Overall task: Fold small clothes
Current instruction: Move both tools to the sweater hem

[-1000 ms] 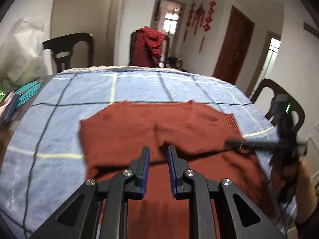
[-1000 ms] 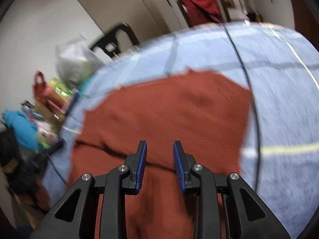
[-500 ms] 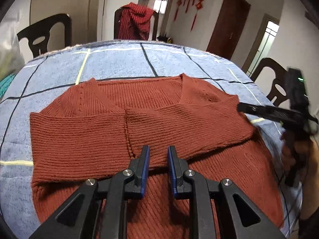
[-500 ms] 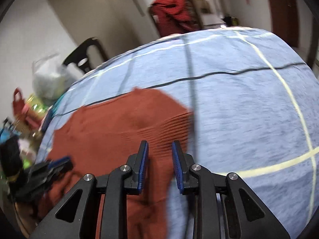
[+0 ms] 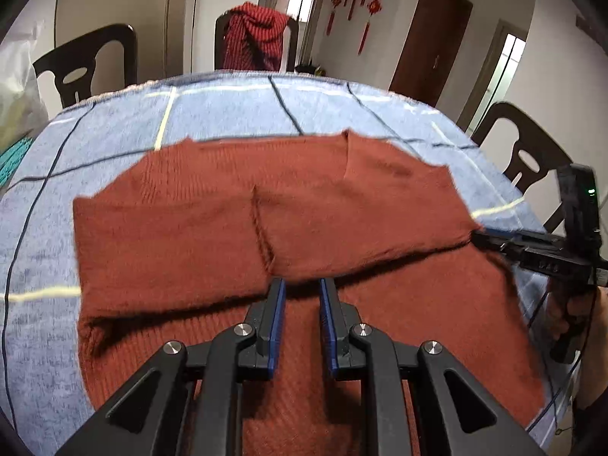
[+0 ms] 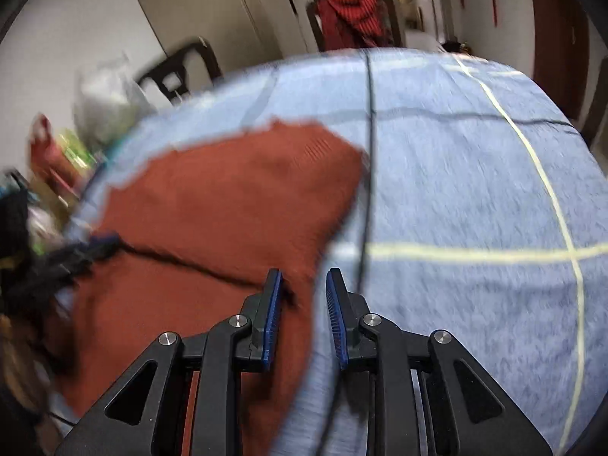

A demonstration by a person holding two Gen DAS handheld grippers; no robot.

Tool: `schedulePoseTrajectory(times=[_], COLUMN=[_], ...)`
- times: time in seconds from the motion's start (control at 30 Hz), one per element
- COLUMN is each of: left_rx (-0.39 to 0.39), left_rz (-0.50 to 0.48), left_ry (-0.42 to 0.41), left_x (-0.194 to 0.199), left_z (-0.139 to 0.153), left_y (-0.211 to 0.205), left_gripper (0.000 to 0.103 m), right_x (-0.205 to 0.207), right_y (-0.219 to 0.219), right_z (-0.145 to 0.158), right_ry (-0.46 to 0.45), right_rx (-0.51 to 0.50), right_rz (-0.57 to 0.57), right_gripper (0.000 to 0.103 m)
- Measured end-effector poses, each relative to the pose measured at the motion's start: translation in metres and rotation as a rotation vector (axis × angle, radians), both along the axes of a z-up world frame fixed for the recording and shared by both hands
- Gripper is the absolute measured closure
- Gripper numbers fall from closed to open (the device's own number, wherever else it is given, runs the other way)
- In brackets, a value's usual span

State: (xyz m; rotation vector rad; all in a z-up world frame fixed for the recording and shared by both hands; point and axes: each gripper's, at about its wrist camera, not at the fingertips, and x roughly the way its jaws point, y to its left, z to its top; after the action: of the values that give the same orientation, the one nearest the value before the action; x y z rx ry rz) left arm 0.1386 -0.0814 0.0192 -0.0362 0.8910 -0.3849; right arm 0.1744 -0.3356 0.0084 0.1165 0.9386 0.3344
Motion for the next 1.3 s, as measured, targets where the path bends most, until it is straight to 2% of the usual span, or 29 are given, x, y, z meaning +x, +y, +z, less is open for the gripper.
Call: schedulePoseTrajectory(times=[0.13,0.23,0.37,0.57,0.67,0.8,0.9,0.97,1.07,1.17,1.3], left_rx=[0.003,0.002,-0.019,0.019,0.042,-0.001,-0.008,-0.025,-0.034,-0.039,-0.048], left_rz=[0.010,0.022,0.065,0.145,0.183,0.220,0.220,0.214,0.210,0.215,0.211], left_ry=[-0.038,-0.077,-0.114,-0.120,-0.124,-0.103,-0.104,-0.104,-0.095,-0.079,-0.069], left_x=[-0.007,-0.013,-0.030,-0.055,-0.062,-0.074,-0.086,-0.094,-0.105,-0.112,-0.125], left_z=[0.010,0.022,0.032,0.029,0.027,0.022,0.019,0.017,0.011,0.004,-0.002], left_y=[0.005,0.011,0.030,0.069,0.085,0.100,0.103,0.104,0.103,0.102,0.100], left_gripper=[0.082,0.082,0.082,0.077,0.076,0.076,0.075,0.070,0.068,0.068,0.068], right_x=[-0.006,-0.009,-0.016,-0.041,-0.056,-0.071,-0.082,-0.087,-0.097,-0.106,-0.119], right_y=[-0.008,-0.007,0.001,-0.003,-0.012,-0.018,-0.017,-0.015,-0.013,-0.010,-0.009], right_z=[0.012,0.027,0.034,0.026,0.030,0.034,0.033,0.032,0.025,0.017,0.009], right_ry=[-0.040,-0.093,-0.114,-0.088,-0.102,-0.105,-0.099,-0.096,-0.078,-0.062,-0.046], right_rx=[0.031,0.021,0.022,0.060,0.075,0.110,0.118,0.124,0.150,0.167,0.190], right_rz=[-0.017,-0.027,-0.006,0.028,0.025,0.011,0.013,0.017,0.028,0.034,0.034], right_gripper=[0.079,0.079,0.080,0.079,0.073,0.072,0.072,0.072,0.071,0.058,0.058])
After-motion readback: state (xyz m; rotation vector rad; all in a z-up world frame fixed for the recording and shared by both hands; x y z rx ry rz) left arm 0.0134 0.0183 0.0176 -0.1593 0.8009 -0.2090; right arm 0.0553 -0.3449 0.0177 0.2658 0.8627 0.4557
